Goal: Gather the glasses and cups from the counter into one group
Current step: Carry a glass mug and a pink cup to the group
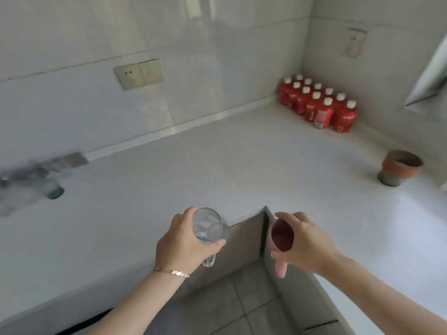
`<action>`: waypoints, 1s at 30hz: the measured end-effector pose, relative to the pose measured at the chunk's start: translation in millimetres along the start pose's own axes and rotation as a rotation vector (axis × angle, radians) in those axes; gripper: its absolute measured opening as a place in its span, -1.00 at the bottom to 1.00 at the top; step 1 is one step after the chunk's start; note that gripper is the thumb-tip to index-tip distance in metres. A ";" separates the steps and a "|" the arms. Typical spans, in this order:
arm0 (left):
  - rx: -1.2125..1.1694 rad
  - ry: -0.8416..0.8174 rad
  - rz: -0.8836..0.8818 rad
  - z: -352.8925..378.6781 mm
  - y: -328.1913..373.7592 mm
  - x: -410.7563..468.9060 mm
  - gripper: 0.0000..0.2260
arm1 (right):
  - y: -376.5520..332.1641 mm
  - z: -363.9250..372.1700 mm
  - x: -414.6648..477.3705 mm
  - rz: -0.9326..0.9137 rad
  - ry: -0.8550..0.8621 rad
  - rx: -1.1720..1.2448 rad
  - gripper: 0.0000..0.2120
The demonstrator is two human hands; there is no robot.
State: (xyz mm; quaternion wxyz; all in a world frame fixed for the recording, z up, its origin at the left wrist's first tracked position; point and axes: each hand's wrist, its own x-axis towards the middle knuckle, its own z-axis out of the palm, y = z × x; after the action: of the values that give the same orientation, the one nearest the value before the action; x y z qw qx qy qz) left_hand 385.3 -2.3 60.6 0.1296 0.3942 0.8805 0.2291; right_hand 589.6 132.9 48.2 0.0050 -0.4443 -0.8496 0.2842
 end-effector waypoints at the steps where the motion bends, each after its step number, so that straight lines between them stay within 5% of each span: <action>1: -0.006 0.031 -0.047 -20.6 -29.4 0.2 -0.21 | -30.5 13.2 7.9 -0.043 -0.015 -0.005 -0.19; 12: 0.044 0.192 -0.437 -189.4 -286.5 -10.7 -0.22 | -311.6 139.8 76.7 -0.403 -0.243 -0.017 -0.21; 22: 0.072 0.216 -0.659 -245.1 -437.7 47.0 -0.30 | -456.7 236.6 170.7 -0.531 -0.389 -0.099 -0.20; 30: 0.075 0.269 -0.660 -289.8 -534.8 129.6 -0.40 | -552.2 292.9 243.4 -0.605 -0.458 -0.171 -0.18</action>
State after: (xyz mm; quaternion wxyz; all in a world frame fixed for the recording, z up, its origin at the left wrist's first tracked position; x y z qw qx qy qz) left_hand -157.8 -304.3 33.7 0.0649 0.0596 0.9774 0.1921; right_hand -49.5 -67.8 12.4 -0.1382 -0.0973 -0.9420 0.2901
